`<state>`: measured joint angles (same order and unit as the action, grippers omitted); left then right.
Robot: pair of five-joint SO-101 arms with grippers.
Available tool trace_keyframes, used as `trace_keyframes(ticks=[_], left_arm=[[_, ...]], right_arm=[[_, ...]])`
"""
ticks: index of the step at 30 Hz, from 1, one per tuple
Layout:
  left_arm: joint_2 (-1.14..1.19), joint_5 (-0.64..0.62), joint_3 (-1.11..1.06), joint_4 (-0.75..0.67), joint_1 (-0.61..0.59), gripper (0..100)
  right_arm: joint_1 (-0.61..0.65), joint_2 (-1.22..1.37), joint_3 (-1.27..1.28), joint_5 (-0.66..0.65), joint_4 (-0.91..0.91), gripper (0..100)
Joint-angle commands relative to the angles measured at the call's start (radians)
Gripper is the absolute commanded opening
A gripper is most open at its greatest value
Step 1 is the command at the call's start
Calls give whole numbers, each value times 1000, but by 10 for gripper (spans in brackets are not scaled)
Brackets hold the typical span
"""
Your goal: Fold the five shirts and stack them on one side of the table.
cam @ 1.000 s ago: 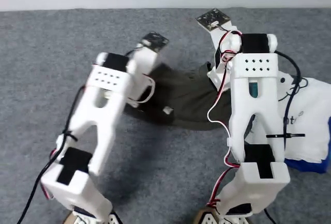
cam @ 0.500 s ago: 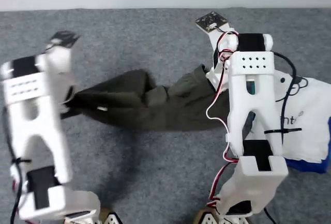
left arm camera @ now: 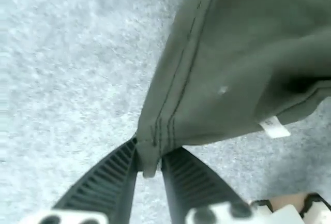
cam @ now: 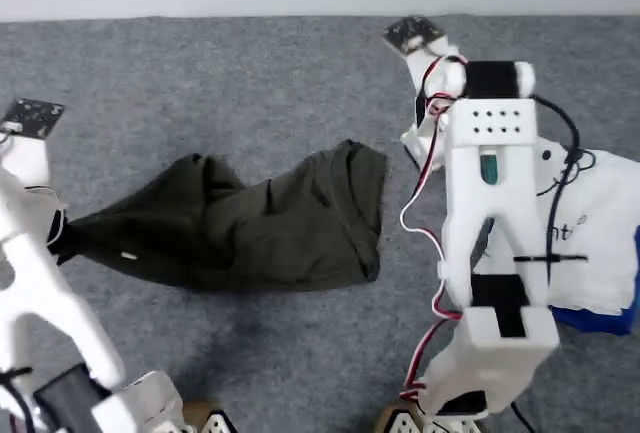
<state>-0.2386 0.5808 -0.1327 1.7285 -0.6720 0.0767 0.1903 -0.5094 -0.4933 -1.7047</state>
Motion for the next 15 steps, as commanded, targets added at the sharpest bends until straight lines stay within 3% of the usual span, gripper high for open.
trace_keyframes(ticks=[1, 6, 10, 15], left_arm=[[-118, 3, 28, 23, 49, 4], [-152, 3, 15, 23, 132, 5], [-123, 3, 12, 23, 130, 5], [-86, 3, -45, 23, 129, 5]], right_arm=[[-12, -117, -132, -9, -15, 9], [79, -102, -135, -5, -85, 9], [189, -15, -135, 60, -88, 13], [320, 168, -137, 216, -88, 137]])
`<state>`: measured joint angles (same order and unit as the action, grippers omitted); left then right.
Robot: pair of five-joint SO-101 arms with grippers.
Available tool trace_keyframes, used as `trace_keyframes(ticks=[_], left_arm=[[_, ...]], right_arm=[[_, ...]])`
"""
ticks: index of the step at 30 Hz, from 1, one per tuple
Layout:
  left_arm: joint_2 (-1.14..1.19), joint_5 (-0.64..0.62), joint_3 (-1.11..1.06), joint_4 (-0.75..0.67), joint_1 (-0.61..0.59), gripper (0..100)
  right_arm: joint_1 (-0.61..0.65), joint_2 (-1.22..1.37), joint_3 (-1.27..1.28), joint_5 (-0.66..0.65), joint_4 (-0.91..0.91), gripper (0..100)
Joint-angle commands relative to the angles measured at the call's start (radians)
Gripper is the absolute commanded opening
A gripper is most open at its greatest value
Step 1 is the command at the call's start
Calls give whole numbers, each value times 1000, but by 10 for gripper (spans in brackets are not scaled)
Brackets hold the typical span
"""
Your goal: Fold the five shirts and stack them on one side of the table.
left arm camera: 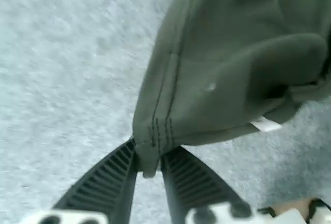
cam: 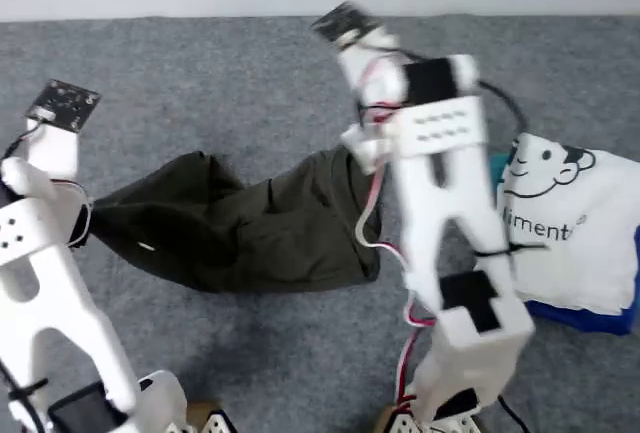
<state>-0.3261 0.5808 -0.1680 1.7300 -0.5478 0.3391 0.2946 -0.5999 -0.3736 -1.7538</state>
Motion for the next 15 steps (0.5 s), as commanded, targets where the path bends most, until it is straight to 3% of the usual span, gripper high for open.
trace_keyframes(ticks=[1, 7, 15], left_arm=[[5, 3, -21, 21, 5, 5], [12, 3, -33, 8, -12, 5], [12, 3, -33, -25, -60, 5]], right_arm=[[79, 105, -48, 130, -38, 158], [171, 309, -54, 189, 7, 169], [231, 372, -54, 183, 88, 169]])
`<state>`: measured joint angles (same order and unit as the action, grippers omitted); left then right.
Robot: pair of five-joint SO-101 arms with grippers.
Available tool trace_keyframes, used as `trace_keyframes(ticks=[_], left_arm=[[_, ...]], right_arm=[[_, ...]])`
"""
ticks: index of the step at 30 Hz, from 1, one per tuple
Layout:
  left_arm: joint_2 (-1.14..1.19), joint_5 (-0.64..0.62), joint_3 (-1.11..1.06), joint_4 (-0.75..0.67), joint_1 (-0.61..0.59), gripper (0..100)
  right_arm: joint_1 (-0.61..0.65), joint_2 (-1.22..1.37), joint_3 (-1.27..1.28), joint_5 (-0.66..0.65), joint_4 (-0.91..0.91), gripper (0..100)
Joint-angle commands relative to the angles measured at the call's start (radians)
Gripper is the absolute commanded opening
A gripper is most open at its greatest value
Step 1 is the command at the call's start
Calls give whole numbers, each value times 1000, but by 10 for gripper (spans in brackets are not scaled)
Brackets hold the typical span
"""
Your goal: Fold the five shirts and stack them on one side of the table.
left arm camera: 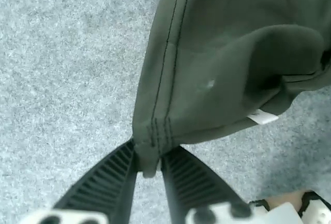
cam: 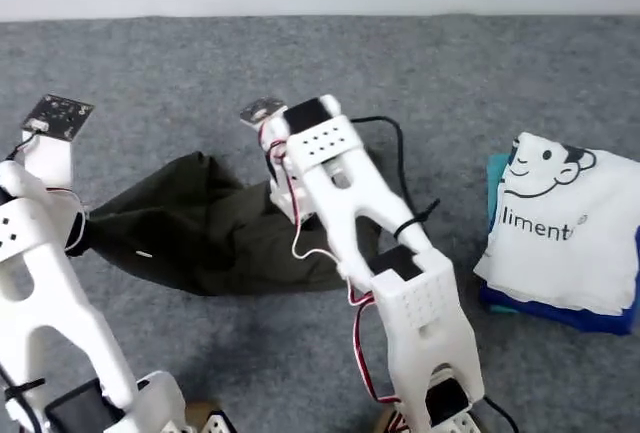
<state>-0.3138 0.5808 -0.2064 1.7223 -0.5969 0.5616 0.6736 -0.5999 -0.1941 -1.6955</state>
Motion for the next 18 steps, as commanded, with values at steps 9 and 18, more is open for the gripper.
trace_keyframes(ticks=[9, 18], left_arm=[[0, 3, 4, -14, -11, 5], [-8, 3, -61, -20, -8, 5]], right_arm=[[-12, 47, -52, 2, 68, 171], [-13, 113, -100, 2, 82, 138]])
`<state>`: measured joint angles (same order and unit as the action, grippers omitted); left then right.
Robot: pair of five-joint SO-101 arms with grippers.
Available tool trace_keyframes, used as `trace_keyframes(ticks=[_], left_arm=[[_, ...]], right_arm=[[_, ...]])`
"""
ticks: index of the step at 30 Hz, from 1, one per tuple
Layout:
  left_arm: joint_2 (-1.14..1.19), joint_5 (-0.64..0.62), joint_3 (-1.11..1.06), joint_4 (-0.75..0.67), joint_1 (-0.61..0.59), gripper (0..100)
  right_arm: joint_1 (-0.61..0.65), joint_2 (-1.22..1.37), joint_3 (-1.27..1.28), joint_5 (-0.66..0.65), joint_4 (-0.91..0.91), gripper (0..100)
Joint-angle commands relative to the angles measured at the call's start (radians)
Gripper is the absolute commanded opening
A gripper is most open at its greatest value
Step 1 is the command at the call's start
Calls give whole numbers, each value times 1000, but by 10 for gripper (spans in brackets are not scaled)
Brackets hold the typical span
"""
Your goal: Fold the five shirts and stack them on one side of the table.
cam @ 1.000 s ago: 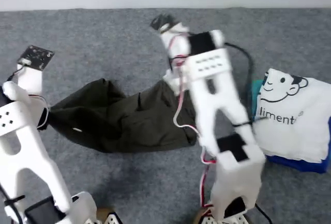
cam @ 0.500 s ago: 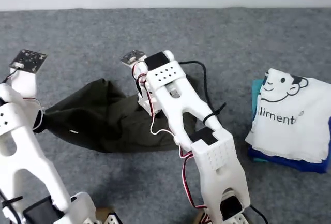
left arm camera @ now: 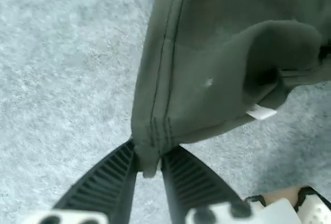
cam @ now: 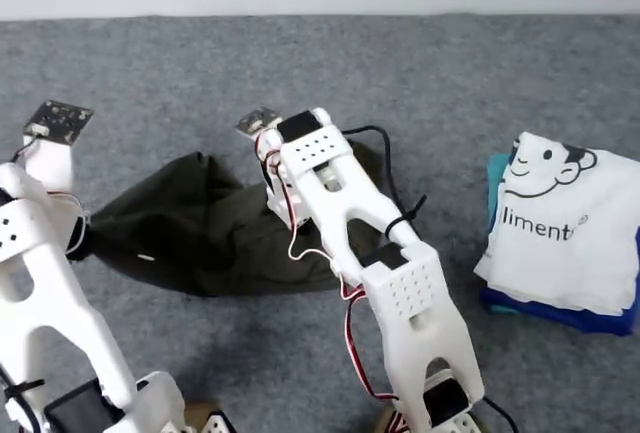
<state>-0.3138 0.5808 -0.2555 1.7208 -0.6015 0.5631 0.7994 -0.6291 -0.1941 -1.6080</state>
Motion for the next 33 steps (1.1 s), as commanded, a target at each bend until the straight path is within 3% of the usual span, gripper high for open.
trace_keyframes(ticks=[1, 4, 14, 22, 27, 33], left_arm=[[-8, 3, -21, -18, -3, 5], [-8, 3, -38, -18, -5, 5], [-8, 3, -41, -41, -2, 5], [-8, -8, -36, -49, 0, 5], [-9, -153, 13, -74, 3, 5], [-9, -284, 171, -55, 130, 5]], right_arm=[[-15, -8, -94, 0, -19, 103], [-13, -5, -161, -63, -70, 3], [-42, -33, -272, -143, -188, 10], [-67, -248, -269, -209, -188, 10], [-113, -450, -270, -218, -185, 10], [-208, -670, -272, -218, -150, 10]])
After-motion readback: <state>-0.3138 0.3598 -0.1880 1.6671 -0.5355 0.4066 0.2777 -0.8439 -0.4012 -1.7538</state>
